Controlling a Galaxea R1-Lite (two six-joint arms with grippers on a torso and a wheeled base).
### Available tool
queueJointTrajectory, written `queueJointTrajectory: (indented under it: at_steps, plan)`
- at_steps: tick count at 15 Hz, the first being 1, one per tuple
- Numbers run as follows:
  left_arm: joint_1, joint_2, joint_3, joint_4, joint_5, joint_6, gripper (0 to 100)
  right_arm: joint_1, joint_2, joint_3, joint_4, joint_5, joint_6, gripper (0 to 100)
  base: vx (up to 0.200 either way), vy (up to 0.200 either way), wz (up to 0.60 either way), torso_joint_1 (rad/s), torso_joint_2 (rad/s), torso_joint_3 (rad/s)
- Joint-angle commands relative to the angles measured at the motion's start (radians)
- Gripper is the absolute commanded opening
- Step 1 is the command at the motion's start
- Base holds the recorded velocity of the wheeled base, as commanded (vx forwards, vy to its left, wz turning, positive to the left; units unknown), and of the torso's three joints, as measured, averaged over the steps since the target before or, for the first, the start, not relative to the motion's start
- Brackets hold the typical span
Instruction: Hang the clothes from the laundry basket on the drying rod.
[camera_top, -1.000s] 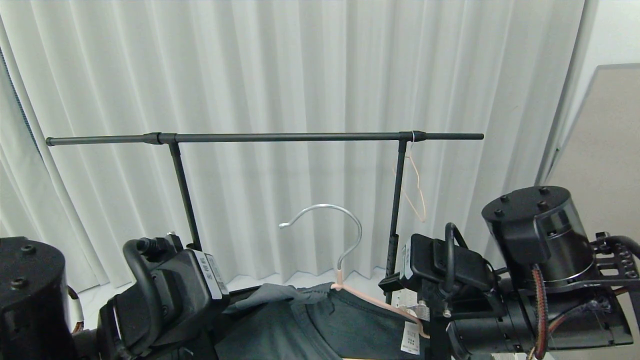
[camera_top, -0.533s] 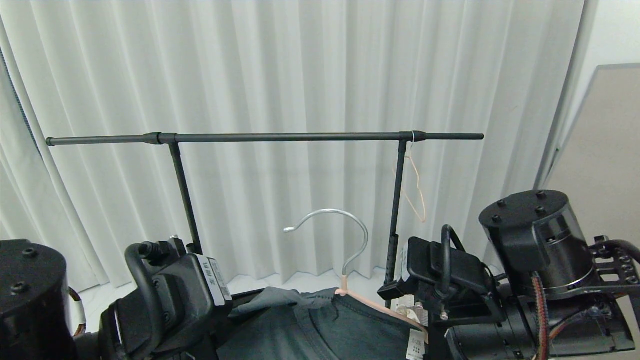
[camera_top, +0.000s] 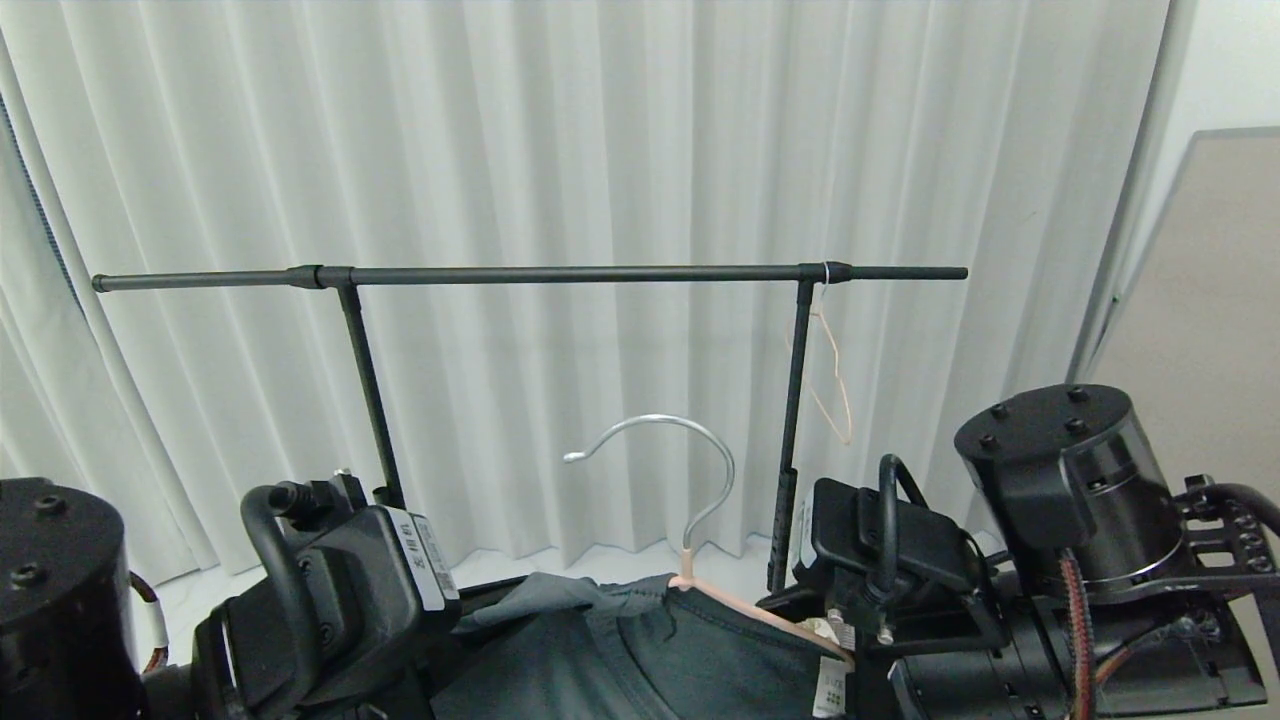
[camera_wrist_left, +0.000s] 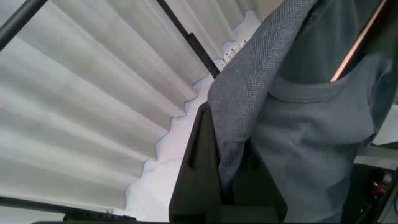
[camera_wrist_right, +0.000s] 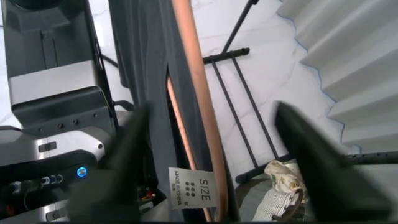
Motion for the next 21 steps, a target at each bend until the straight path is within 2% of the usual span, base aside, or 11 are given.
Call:
queueJointTrajectory:
  at_steps: [1, 8, 9, 12, 15, 16, 17, 20, 21]
  plan:
    - [-0.005, -0.001, 0.0, -0.001, -0.001, 0.0, 0, 0.0, 0.002, -0.001, -0.002, -0.003, -0.001, 0, 0.0, 0.0, 0.0, 0.0, 0.0, 0.0]
    - [-0.042, 0.001, 0.004, -0.001, -0.001, -0.001, 0, 0.0, -0.028, -0.001, -0.007, -0.021, -0.013, 0, 0.0, 0.0, 0.0, 0.0, 0.0, 0.0]
    - [-0.042, 0.004, 0.004, -0.001, 0.001, -0.003, 100, -0.003, -0.049, -0.001, -0.007, -0.021, -0.062, 0, 0.0, 0.0, 0.0, 0.0, 0.0, 0.0]
    - [-0.042, -0.002, 0.005, -0.015, 0.001, -0.009, 100, -0.027, -0.086, 0.001, 0.016, -0.021, -0.157, 0, 0.0, 0.0, 0.0, 0.0, 0.0, 0.0]
    - [-0.043, -0.016, 0.016, -0.018, 0.001, -0.009, 100, -0.101, -0.097, -0.001, 0.032, -0.021, -0.265, 0, 0.0, 0.0, 0.0, 0.0, 0.0, 0.0]
    - [-0.043, -0.016, 0.016, -0.018, 0.001, -0.009, 100, -0.101, -0.097, -0.001, 0.032, -0.021, -0.265, 0, 0.0, 0.0, 0.0, 0.0, 0.0, 0.0]
    - [-0.042, -0.03, 0.045, -0.018, -0.001, -0.009, 100, -0.155, -0.109, -0.001, 0.028, -0.021, -0.296, 0, 0.0, 0.0, 0.0, 0.0, 0.0, 0.0]
    - [-0.035, -0.061, 0.082, -0.018, -0.001, -0.015, 100, -0.21, -0.133, -0.001, 0.022, -0.012, -0.329, 0, 0.0, 0.0, 0.0, 0.0, 0.0, 0.0]
    - [-0.017, -0.079, 0.102, -0.018, -0.001, -0.047, 100, -0.222, -0.144, 0.003, 0.022, 0.008, -0.36, 0, 0.0, 0.0, 0.0, 0.0, 0.0, 0.0]
